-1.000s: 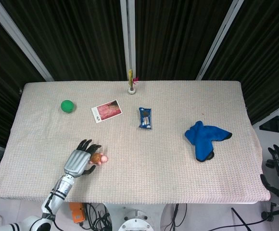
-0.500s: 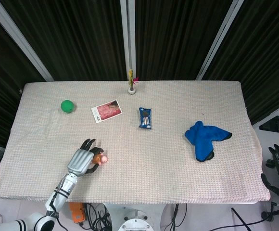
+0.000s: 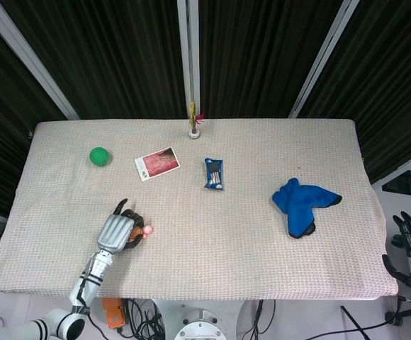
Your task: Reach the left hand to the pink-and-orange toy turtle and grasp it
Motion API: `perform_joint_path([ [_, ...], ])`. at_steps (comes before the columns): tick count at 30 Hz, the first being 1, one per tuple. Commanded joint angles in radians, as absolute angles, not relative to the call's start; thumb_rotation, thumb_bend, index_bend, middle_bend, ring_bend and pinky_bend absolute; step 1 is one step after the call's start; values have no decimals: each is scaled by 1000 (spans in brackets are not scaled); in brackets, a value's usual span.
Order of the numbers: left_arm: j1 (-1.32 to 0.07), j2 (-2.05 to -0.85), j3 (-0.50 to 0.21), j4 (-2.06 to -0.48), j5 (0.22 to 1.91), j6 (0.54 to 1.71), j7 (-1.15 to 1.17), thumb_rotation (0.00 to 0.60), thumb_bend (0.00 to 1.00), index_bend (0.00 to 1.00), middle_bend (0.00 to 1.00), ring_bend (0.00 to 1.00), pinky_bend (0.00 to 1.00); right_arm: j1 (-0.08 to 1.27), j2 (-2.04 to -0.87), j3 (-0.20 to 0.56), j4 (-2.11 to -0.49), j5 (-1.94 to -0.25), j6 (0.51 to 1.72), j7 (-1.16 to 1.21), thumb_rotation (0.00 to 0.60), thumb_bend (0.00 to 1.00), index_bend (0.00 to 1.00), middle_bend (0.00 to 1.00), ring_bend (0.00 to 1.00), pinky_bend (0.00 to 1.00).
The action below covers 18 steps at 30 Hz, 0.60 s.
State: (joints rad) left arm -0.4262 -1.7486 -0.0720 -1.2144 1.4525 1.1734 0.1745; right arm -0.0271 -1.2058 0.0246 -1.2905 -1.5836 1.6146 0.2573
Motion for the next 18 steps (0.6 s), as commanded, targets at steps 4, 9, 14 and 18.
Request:
perform_joint_path([
  [4,-425,-1774,-64,-1173,1479,1207,132,600,361,783,843,437,138,-29,-1205,25,-1294,-1583,1618,256,600,264,0,0,0,0],
  [9,-432,-1734,-41,-1224,1485,1178,118,600,251,466,526,226,98,-33,-1202,26,-1296,-1588,1631,257,600,265,0,0,0,0],
  [14,-433,-1690,-36,-1287,1479,1167,132,600,162,144,181,6,51,-39,-1199,24,-1298,-1591,1642,260,600,264,0,0,0,0],
  [18,-428,-1647,-30,-1347,1488,1181,138,600,159,124,172,0,47,-41,-1199,23,-1299,-1596,1648,260,600,264,0,0,0,0],
])
